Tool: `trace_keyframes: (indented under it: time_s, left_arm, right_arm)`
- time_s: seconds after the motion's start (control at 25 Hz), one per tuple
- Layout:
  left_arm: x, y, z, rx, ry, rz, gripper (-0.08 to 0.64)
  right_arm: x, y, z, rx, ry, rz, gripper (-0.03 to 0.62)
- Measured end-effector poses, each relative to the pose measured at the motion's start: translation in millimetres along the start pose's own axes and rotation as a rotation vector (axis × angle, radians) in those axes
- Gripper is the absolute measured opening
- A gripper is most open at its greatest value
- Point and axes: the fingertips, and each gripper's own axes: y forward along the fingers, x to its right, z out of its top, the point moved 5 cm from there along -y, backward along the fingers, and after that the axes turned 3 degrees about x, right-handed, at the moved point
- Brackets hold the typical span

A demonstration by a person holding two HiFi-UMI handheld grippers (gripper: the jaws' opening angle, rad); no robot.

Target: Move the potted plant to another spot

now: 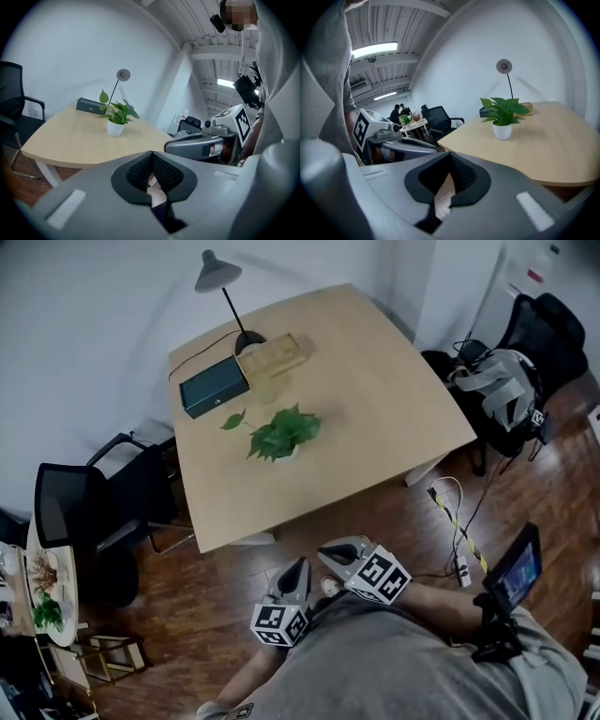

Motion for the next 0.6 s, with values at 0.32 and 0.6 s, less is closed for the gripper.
trace_keyframes:
  time_s: [0.32, 0.6]
  left_arm:
    - [21.4, 7.0, 12.1, 0.023, 0.006, 0.028, 0.003]
    - [29.6, 13.9, 18.5, 0.070, 0.024, 0.044, 0.003]
  right_arm:
    - [5.0, -28.2, 13.1, 0.027, 0.007, 0.020, 0.006]
    - [16.7, -34.2, 11.3, 0.052, 0.045, 0.026, 0.006]
